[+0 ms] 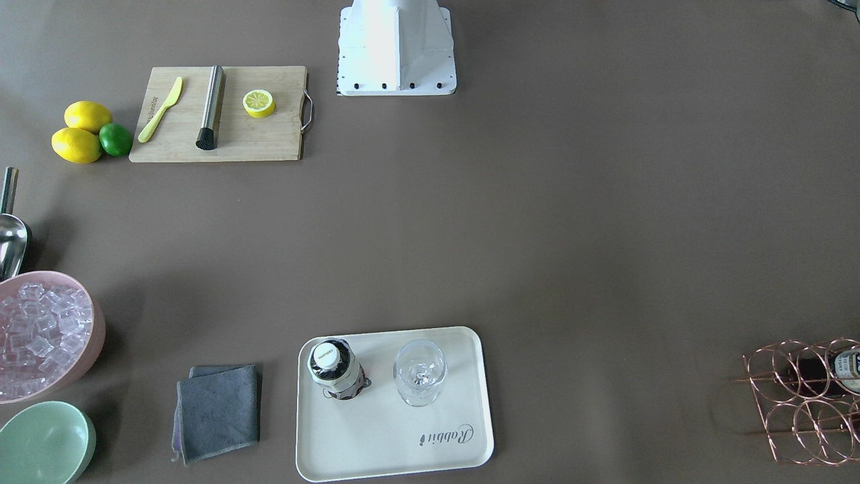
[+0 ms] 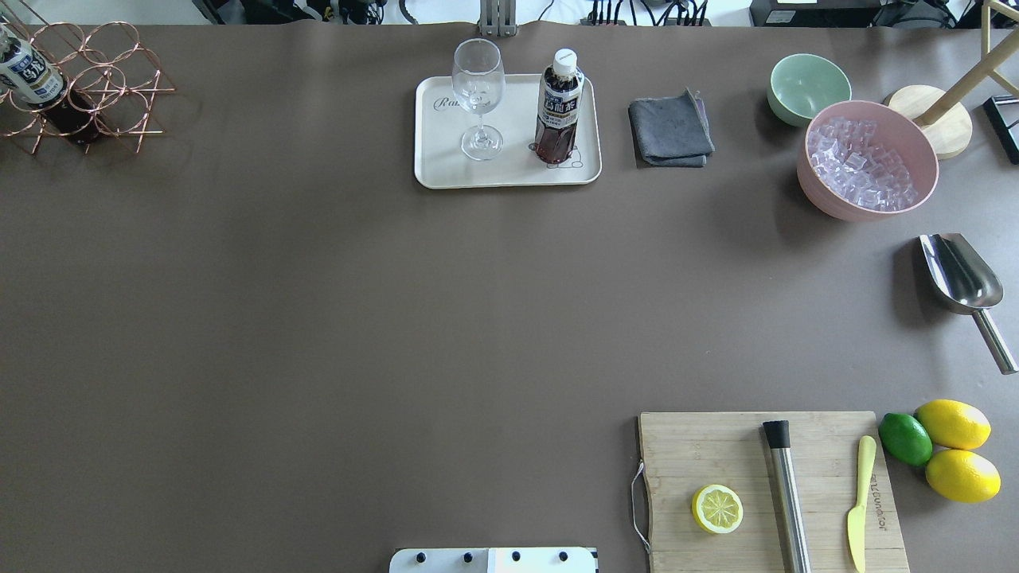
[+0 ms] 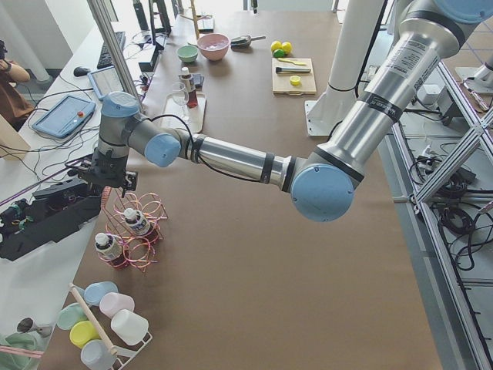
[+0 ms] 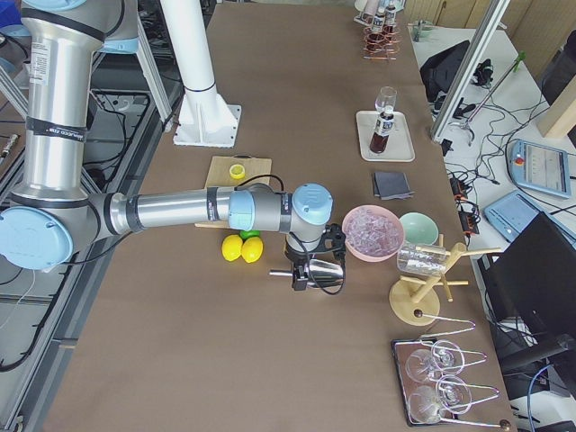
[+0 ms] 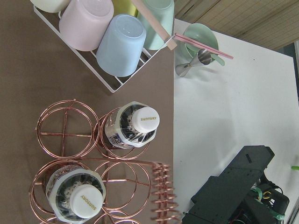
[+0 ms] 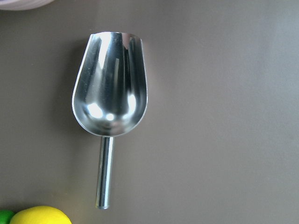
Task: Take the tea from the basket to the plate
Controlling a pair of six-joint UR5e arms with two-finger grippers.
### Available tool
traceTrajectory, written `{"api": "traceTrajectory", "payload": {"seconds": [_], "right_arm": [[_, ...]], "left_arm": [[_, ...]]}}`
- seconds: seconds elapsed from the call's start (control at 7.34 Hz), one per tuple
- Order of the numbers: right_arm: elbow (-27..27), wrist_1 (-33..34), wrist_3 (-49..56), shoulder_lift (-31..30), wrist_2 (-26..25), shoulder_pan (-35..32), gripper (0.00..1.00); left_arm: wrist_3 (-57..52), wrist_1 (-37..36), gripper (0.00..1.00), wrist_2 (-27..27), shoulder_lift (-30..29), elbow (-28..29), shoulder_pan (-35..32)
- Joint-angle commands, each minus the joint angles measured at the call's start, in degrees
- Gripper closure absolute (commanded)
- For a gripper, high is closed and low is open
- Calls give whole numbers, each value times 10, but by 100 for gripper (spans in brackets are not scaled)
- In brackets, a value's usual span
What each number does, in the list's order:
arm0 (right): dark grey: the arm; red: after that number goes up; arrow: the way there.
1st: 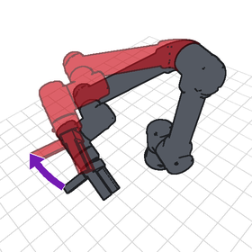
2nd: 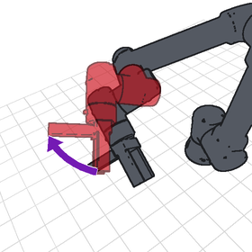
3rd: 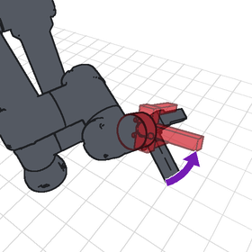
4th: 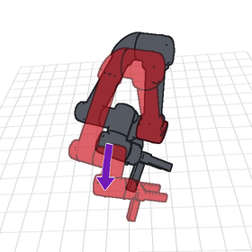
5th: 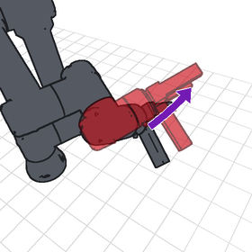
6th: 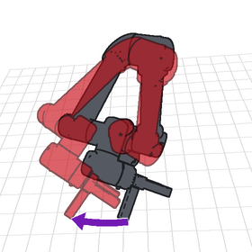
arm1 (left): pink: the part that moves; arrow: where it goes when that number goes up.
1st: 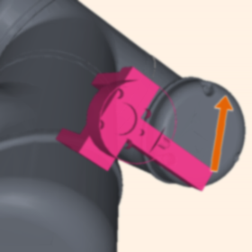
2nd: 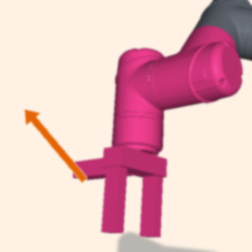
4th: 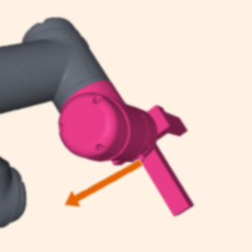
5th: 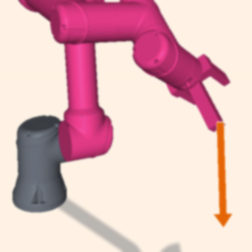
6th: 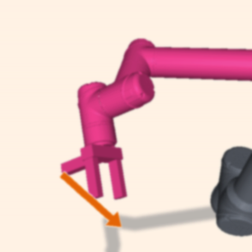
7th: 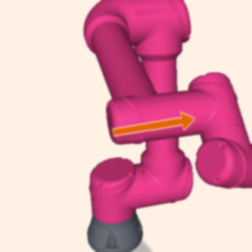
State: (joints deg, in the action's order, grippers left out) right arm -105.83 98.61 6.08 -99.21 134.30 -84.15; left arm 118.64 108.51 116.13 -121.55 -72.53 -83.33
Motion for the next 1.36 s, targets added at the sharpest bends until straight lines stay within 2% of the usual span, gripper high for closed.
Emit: {"api": "traceTrajectory", "payload": {"seconds": [0.0, 0.27, 0.54, 0.82, 1.09, 1.23], "right_arm": [[41, 6, -1, -14, 0, -33, 0], [47, 5, -3, -12, -4, -38, 0], [46, 5, -3, -6, -28, -38, 0], [48, 4, -3, -5, -31, -38, 0], [67, 5, -5, -5, -26, -46, 0], [68, 5, -5, -5, -27, -49, 0]], "left_arm": [[-23, -45, 2, 57, 3, -55, -3], [-95, -93, 2, 102, 39, -142, 0], [-177, -95, 2, 141, 91, -208, 7], [-317, -95, 2, 168, 176, -276, 12], [-538, -94, 2, 168, 261, -313, 15], [-612, -95, 3, 169, 284, -322, 12]]}}
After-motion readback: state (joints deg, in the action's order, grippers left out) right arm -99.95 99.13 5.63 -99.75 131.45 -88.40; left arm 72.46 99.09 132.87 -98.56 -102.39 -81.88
